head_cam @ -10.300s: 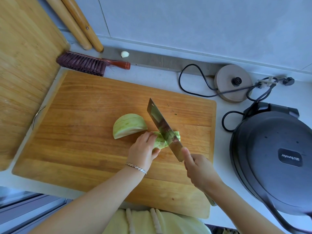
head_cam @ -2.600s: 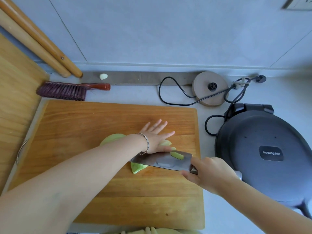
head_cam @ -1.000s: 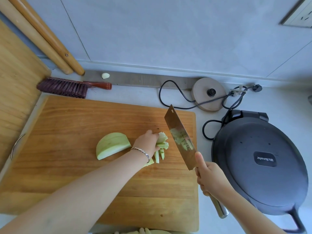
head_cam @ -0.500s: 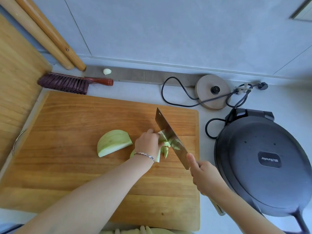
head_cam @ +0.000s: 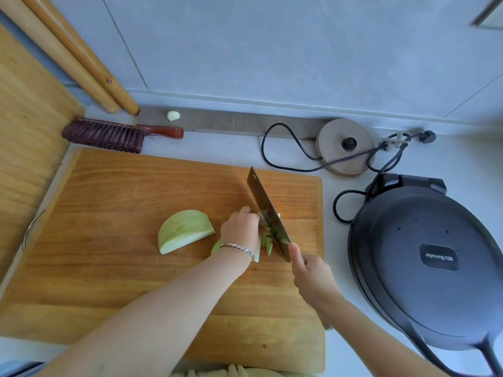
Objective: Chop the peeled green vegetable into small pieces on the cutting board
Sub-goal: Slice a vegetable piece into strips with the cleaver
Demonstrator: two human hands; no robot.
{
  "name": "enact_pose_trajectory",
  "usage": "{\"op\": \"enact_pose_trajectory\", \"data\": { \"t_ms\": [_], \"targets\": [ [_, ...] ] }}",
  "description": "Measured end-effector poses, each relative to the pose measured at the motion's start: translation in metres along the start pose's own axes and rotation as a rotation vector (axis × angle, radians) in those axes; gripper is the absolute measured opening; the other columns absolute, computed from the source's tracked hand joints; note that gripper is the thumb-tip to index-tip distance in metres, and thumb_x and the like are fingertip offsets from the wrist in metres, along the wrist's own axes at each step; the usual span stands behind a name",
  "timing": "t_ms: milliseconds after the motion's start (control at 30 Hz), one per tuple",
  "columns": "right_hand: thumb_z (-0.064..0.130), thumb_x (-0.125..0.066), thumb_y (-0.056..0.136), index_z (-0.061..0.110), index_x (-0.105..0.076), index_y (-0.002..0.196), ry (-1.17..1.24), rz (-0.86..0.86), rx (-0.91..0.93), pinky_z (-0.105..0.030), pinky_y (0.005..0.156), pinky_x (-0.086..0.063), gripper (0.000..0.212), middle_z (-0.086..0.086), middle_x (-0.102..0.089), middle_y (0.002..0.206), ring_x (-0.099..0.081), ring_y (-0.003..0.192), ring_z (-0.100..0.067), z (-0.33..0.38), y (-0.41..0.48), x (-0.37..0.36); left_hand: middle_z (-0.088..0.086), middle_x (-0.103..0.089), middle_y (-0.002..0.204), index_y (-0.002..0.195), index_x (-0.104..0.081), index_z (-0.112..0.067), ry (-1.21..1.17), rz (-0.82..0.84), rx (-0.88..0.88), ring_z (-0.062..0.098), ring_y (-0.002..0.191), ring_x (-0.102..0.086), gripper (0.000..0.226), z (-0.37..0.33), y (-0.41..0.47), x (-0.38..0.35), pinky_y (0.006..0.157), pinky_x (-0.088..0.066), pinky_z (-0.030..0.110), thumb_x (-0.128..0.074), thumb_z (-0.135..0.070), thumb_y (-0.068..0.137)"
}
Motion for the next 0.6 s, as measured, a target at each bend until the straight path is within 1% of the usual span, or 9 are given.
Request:
{"op": "enact_pose_trajectory", "data": {
  "t_ms": [67,133,200,300,400,433,500,533,600],
  "targets": [
    [0.057,-0.03,0.093,0.012,-0.033,0.064,0.082,0.011,-0.021,-0.024,0.044,-0.027,0.053,0.003,-0.03,0.05,-0.026,0.04,-0.01,-0.002,-0.002,0.006,0.001,-0.055,0.101,0.098,-0.065,-0.016,-0.002,0.001,-0.006,0.024,0.096,-0.056,0.015,0.0,-0.002,0.004,0.063,-0.039,0.03,-0.059,-0.024,0.087],
    [0.056,-0.032,0.093,0.012,-0.034,0.061,0.181,0.021,-0.048,-0.021,0.039,-0.025,0.054,0.006,-0.029,0.045,-0.024,0.035,-0.009,-0.004,-0.007,0.015,-0.003,-0.058,0.101,0.1,-0.065,-0.021,0.033,-0.023,-0.047,0.023,0.098,-0.055,0.026,0.0,-0.006,0.01,0.073,-0.038,0.032,-0.061,-0.04,0.083],
    [0.056,-0.033,0.093,0.014,-0.033,0.058,0.261,0.051,-0.067,-0.019,0.037,-0.022,0.054,0.007,-0.026,0.042,-0.022,0.033,-0.009,-0.001,-0.015,0.025,-0.005,-0.063,0.095,0.093,-0.069,-0.022,0.077,-0.137,-0.148,0.024,0.092,-0.057,0.029,-0.003,-0.014,0.022,0.077,-0.037,0.035,-0.069,-0.044,0.074],
    [0.059,-0.032,0.091,0.013,-0.035,0.06,0.318,0.108,-0.109,-0.02,0.039,-0.021,0.056,0.002,-0.026,0.045,-0.02,0.035,-0.011,0.003,-0.022,0.034,-0.004,-0.065,0.073,0.07,-0.07,-0.019,0.03,-0.3,-0.317,0.021,0.066,-0.062,0.018,-0.004,-0.028,0.032,0.06,-0.045,0.031,-0.083,-0.017,0.058],
    [0.064,-0.031,0.089,0.012,-0.037,0.062,0.372,0.146,-0.16,-0.02,0.041,-0.023,0.059,-0.001,-0.028,0.048,-0.021,0.038,-0.013,0.007,-0.026,0.035,0.001,-0.068,0.076,0.077,-0.07,-0.013,-0.127,-0.331,-0.31,0.024,0.066,-0.064,0.024,0.007,-0.034,0.041,0.058,-0.049,0.029,-0.072,0.006,0.062],
    [0.065,-0.03,0.089,0.012,-0.038,0.064,0.389,0.149,-0.17,-0.02,0.04,-0.024,0.059,-0.001,-0.028,0.048,-0.022,0.038,-0.013,0.009,-0.027,0.035,0.002,-0.068,0.087,0.087,-0.07,-0.013,-0.166,-0.271,-0.264,0.025,0.078,-0.065,0.025,0.012,-0.036,0.044,0.065,-0.051,0.031,-0.067,0.005,0.069],
    [0.065,-0.03,0.089,0.011,-0.039,0.065,0.402,0.14,-0.17,-0.02,0.039,-0.024,0.059,0.0,-0.028,0.046,-0.022,0.037,-0.013,0.013,-0.029,0.033,-0.001,-0.058,0.121,0.117,-0.058,-0.016,-0.092,-0.027,-0.162,0.02,0.111,-0.054,0.034,0.027,-0.038,0.038,0.086,-0.048,0.032,-0.056,-0.014,0.083],
    [0.065,-0.03,0.089,0.011,-0.039,0.066,0.402,0.134,-0.165,-0.02,0.039,-0.024,0.059,0.0,-0.028,0.046,-0.022,0.037,-0.013,0.015,-0.03,0.033,-0.003,-0.047,0.134,0.129,-0.047,-0.019,-0.025,0.124,-0.126,0.017,0.121,-0.046,0.045,0.035,-0.04,0.032,0.093,-0.044,0.031,-0.054,-0.025,0.085],
    [0.064,-0.031,0.089,0.011,-0.038,0.067,0.395,0.132,-0.151,-0.021,0.04,-0.024,0.058,0.0,-0.028,0.046,-0.022,0.036,-0.013,0.018,-0.031,0.032,-0.005,-0.033,0.143,0.139,-0.028,-0.022,0.034,0.323,-0.074,0.016,0.128,-0.038,0.064,0.046,-0.047,0.024,0.097,-0.043,0.032,-0.056,-0.039,0.084]
  ]
}}
Point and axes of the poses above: each hand's wrist, its own y-axis towards the middle knuckle, its own x-axis out of the back of the hand, z = x × y, the point moved 5 cm from there along y, towards the middle knuckle
